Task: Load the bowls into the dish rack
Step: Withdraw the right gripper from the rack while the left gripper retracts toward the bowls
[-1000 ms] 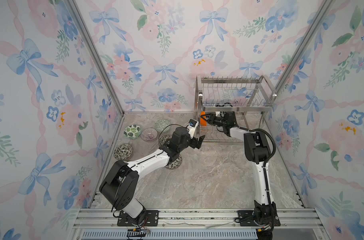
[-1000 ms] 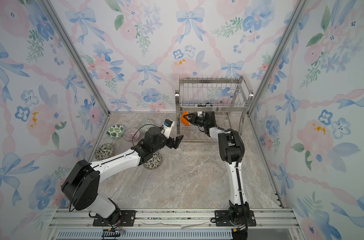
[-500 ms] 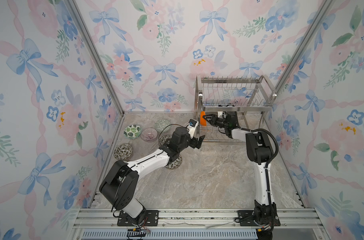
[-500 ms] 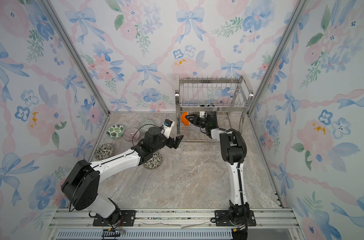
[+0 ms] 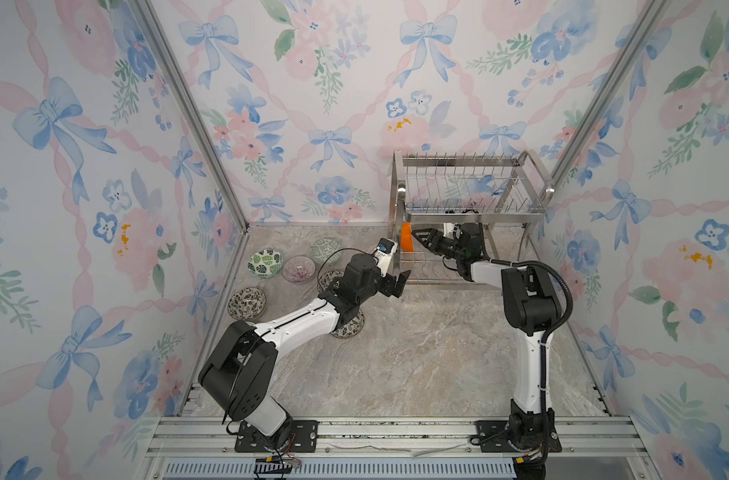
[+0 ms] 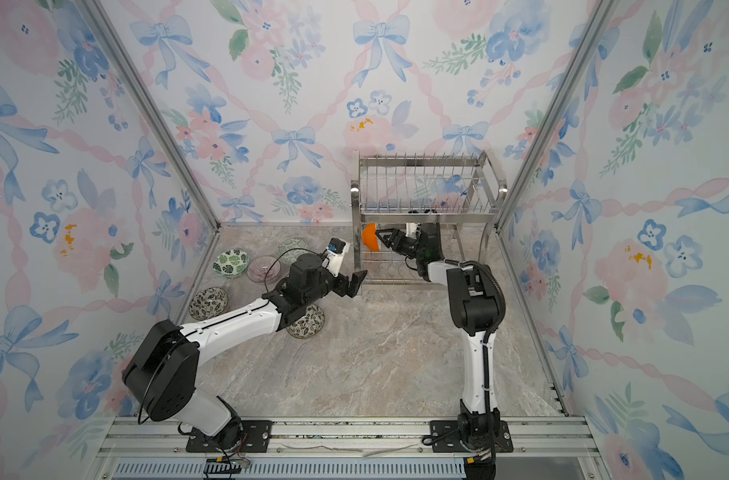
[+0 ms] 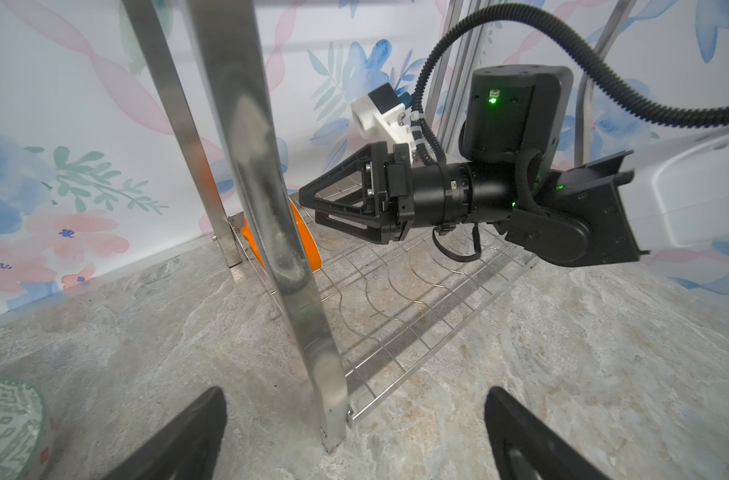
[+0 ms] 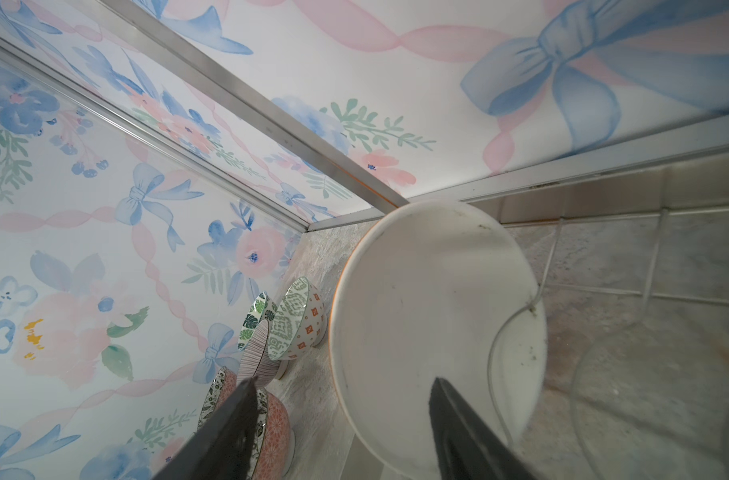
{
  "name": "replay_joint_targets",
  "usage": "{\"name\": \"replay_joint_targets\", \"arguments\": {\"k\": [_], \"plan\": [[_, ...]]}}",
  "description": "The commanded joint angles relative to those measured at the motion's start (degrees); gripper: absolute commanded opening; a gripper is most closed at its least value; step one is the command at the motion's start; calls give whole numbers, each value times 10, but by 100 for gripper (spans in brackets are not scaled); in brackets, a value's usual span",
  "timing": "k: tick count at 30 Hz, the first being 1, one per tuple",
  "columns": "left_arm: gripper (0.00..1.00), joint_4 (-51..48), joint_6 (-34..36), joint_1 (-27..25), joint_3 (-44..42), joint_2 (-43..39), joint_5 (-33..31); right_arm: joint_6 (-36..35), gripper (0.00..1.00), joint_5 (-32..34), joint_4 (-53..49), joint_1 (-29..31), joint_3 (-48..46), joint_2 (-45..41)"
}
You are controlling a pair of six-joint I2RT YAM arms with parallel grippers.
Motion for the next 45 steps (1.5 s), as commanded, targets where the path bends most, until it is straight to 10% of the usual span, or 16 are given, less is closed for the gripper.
{"name": "replay_joint_targets", "arguments": {"k": [1, 13, 45], "plan": [[98, 6, -4, 1, 2, -19, 4, -16, 73, 23, 34, -8, -34, -50], [98, 6, -8, 1, 3, -22, 4, -17, 98, 53, 58, -17, -141, -115], [98, 0, -7, 0, -4, -43, -20, -214, 97, 188, -147, -40, -402, -441]]}}
